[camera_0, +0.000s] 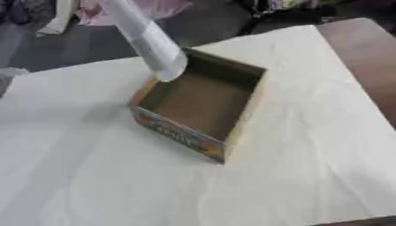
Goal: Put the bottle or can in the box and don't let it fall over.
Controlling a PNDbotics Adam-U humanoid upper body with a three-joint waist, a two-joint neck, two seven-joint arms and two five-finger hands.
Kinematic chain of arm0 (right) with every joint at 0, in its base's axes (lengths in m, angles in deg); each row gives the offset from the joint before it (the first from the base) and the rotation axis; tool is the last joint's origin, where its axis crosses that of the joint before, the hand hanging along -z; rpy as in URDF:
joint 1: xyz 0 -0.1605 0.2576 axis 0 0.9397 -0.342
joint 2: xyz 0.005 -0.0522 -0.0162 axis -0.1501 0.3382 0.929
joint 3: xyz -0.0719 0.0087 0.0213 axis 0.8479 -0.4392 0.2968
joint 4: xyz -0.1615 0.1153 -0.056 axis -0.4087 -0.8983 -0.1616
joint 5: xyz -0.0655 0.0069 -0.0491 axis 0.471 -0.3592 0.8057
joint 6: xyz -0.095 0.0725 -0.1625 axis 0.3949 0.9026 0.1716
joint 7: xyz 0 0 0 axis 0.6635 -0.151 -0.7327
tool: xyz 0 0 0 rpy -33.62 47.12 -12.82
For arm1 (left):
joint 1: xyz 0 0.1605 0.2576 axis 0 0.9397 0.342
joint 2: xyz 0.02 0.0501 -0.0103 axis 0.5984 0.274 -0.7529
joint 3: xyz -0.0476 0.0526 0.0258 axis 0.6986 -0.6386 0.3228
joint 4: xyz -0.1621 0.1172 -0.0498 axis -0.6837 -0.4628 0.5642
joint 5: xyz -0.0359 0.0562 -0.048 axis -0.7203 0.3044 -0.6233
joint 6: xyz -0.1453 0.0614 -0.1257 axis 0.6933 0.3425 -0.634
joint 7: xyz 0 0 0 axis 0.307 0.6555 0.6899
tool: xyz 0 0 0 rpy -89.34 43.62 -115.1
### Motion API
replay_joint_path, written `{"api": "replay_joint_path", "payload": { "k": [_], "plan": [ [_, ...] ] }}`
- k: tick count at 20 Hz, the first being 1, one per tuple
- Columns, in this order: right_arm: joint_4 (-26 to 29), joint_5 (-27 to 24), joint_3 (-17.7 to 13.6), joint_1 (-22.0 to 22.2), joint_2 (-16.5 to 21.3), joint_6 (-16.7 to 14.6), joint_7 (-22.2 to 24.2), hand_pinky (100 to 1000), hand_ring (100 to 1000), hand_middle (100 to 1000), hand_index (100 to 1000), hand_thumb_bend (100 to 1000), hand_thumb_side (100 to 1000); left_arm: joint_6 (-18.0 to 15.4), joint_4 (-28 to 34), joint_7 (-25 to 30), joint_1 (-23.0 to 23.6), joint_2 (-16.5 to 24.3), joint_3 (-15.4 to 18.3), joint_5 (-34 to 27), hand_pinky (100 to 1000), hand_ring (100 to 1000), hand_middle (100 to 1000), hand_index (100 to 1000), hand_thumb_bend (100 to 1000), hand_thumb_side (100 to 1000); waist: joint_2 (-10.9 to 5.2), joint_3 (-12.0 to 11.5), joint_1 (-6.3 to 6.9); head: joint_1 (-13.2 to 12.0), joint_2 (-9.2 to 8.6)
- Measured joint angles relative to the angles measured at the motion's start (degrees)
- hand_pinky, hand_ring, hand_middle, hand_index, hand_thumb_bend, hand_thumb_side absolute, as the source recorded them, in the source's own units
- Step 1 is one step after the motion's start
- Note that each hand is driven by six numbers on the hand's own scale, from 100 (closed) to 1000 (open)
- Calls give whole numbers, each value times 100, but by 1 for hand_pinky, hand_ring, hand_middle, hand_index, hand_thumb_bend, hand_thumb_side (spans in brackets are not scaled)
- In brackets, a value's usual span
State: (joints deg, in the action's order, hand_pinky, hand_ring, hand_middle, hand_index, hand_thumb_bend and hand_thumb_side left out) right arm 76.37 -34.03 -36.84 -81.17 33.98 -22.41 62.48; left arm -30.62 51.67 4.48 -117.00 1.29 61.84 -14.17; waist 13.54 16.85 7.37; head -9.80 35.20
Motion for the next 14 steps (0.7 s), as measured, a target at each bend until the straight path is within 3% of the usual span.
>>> {"api": "replay_joint_path", "payload": {
  "k": [10, 14],
  "plan": [
    [0, -1, 37, -105, -28, 49, 41, 904, 903, 923, 892, 100, 318, -162, -215, 96, -19, -417, -279, 483, 100, 100, 100, 198, 100, 118, 134, 180, 13, -59, -140],
    [0, -1, 41, -178, -63, 75, 59, 905, 903, 923, 892, 100, 321, -198, -321, 80, -33, -588, -331, 607, 100, 100, 128, 271, 100, 114, 172, 257, 49, -82, -184]
  ]
}}
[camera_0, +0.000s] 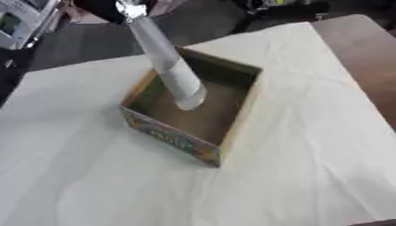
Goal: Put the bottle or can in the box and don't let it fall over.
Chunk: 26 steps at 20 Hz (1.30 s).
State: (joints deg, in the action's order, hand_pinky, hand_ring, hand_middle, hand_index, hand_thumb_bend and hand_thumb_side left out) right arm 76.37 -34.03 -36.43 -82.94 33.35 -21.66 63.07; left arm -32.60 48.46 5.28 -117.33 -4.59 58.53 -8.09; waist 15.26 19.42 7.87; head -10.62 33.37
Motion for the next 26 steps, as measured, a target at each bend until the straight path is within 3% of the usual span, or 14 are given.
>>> {"api": "replay_joint_path", "payload": {
  "k": [7, 9, 10, 13, 16, 18, 20, 21, 26],
  "plan": [
    [0, 0, 28, -75, -39, 53, 0, 906, 903, 924, 892, 100, 325, -160, -91, 34, -4, -100, -23, 384, 100, 100, 335, 540, 100, 100, 53, 71, 56, -14, -28],
    [0, 0, 29, -93, -49, 63, -1, 906, 903, 924, 892, 100, 326, -224, -99, 118, -4, -117, -39, 467, 100, 100, 426, 618, 100, 181, 64, 72, 56, -16, -28],
    [0, 0, 29, -95, -50, 67, -2, 906, 903, 924, 892, 100, 325, -258, -99, 168, -3, -132, -51, 497, 217, 121, 494, 663, 100, 276, 64, 72, 56, -17, -28],
    [0, 0, 29, -95, -50, 70, -2, 907, 904, 924, 892, 100, 326, -344, -100, 330, -3, -145, -67, 552, 506, 374, 683, 790, 284, 552, 65, 75, 56, -18, -28],
    [0, 0, 29, -95, -50, 72, -3, 907, 903, 924, 892, 100, 326, -452, -100, 488, -3, -145, -67, 590, 679, 528, 780, 850, 374, 674, 65, 75, 56, -18, -28],
    [0, 0, 29, -95, -50, 73, -4, 906, 901, 922, 892, 100, 325, -528, -100, 591, -3, -145, -67, 599, 749, 614, 824, 880, 395, 732, 65, 75, 56, -18, -27],
    [0, -1, 29, -93, -50, 75, -6, 906, 901, 922, 891, 100, 329, -584, -102, 684, -1, -145, -65, 594, 763, 629, 834, 889, 405, 755, 65, 72, 55, -18, -27],
    [0, -1, 29, -93, -50, 77, -7, 906, 901, 922, 891, 100, 326, -607, -107, 723, 1, -145, -65, 585, 769, 647, 843, 904, 432, 813, 64, 69, 54, -18, -27],
    [0, -7, 29, -87, -50, 79, -12, 906, 900, 921, 891, 100, 324, -641, -139, 809, 48, -143, -47, 499, 760, 629, 837, 901, 413, 793, 62, 61, 48, -8, -26]
  ]
}}
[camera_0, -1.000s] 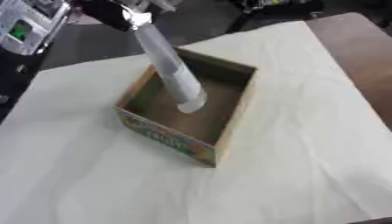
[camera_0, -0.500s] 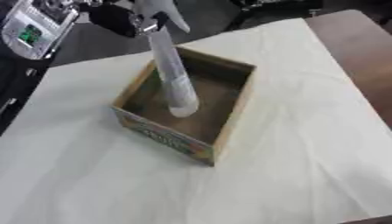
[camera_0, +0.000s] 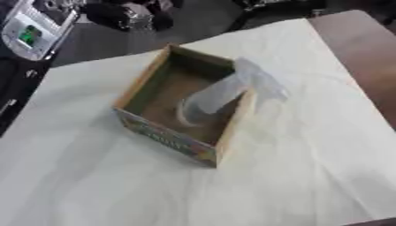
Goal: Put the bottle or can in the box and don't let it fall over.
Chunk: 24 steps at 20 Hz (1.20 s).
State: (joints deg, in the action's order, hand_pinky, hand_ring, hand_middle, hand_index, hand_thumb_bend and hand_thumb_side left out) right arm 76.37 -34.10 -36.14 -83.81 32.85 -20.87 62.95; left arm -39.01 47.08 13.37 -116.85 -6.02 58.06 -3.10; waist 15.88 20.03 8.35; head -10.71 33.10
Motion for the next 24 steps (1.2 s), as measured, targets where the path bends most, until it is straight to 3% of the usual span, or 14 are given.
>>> {"api": "replay_joint_path", "payload": {
  "k": [8, 12, 15, 21, 24],
  "plan": [
    [0, -39, -1, 54, 0, -8, -9, 906, 900, 920, 890, 100, 320, 80, -11, -134, 81, 84, 66, -229, 717, 549, 801, 873, 340, 741, -43, -45, -47, 27, 22],
    [0, -54, -2, 108, 0, -27, -16, 905, 900, 920, 890, 100, 317, 181, -5, -302, 194, 159, 105, -343, 651, 454, 769, 859, 288, 730, -90, -67, -110, 44, 72],
    [0, -81, -15, 170, 1, -65, -19, 905, 900, 920, 889, 100, 309, 277, 47, -455, 326, 270, 147, -459, 624, 387, 751, 834, 195, 722, -117, -98, -151, 77, 106],
    [0, -103, -87, 338, 14, -203, -52, 904, 902, 920, 890, 100, 294, 575, 601, -954, 956, 818, 442, -1137, 615, 355, 751, 822, 100, 755, -244, -245, -267, 326, 166],
    [0, -134, -136, 443, 82, -315, -83, 904, 907, 923, 891, 100, 287, 712, 1032, -1363, 1641, 1165, 819, -1771, 615, 353, 757, 821, 100, 778, -338, -396, -374, 450, 214]
  ]
}}
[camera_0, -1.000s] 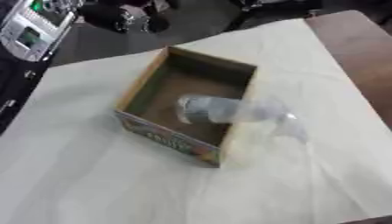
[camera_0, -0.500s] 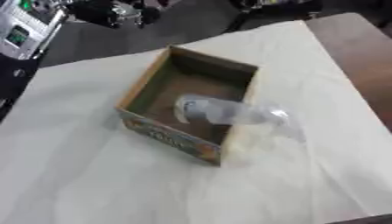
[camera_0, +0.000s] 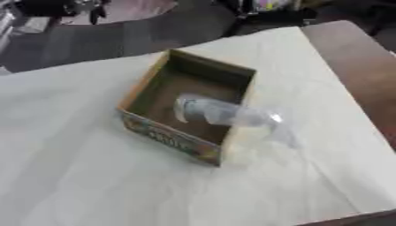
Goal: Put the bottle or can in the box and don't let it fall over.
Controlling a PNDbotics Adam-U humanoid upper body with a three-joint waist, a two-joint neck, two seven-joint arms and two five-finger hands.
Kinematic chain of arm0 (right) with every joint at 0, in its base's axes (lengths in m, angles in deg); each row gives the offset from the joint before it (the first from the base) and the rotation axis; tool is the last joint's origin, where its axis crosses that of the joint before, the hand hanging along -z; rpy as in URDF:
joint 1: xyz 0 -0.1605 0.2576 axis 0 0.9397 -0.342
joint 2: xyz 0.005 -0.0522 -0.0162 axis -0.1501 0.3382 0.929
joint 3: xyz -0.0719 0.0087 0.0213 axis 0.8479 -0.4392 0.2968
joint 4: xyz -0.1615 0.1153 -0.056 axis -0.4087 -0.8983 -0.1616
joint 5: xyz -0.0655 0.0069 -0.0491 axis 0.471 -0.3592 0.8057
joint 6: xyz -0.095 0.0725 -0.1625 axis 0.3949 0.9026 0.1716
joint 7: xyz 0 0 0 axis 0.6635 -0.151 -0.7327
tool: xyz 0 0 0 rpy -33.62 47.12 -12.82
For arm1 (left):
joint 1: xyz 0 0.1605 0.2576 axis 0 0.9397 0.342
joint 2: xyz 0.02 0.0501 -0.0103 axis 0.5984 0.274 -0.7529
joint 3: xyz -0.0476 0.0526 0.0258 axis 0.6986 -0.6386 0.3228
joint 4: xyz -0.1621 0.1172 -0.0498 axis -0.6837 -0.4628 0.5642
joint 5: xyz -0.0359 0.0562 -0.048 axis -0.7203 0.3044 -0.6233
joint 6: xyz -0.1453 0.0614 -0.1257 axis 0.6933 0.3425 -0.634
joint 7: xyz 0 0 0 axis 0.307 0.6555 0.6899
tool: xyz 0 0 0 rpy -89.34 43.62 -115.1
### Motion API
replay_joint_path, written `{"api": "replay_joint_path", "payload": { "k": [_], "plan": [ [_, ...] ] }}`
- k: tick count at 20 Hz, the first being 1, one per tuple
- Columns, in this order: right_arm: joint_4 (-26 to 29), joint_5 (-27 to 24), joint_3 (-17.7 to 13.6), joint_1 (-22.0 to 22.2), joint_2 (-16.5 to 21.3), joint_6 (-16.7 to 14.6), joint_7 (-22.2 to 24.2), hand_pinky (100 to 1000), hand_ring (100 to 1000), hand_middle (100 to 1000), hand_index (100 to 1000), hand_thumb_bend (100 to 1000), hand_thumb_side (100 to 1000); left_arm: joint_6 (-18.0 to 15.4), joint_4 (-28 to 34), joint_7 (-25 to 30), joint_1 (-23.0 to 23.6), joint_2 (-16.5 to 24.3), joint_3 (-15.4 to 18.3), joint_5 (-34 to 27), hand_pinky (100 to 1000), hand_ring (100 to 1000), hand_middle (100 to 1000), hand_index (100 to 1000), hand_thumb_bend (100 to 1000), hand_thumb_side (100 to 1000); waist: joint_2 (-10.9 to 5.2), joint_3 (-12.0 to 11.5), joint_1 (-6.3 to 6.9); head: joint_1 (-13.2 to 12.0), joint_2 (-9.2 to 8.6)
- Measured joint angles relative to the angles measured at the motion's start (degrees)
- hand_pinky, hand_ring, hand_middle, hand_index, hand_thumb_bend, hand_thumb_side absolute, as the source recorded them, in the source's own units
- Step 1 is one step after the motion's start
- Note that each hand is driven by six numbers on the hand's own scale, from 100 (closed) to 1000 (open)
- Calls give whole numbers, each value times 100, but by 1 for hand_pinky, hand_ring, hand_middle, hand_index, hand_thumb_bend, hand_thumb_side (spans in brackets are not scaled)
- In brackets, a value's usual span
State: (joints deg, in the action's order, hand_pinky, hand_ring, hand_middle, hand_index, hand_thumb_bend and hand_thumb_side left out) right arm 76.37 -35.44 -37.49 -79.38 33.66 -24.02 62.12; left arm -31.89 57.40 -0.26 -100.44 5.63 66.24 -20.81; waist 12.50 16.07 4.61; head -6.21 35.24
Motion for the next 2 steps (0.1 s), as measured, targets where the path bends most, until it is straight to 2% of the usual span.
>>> {"api": "replay_joint_path", "payload": {
  "k": [2],
  "plan": [
    [0, -18, -37, 60, 40, -76, -27, 906, 916, 931, 893, 100, 283, 80, 337, -331, 475, 185, 279, -509, 614, 354, 760, 822, 100, 783, -21, -95, -70, 81, 14]
  ]
}}
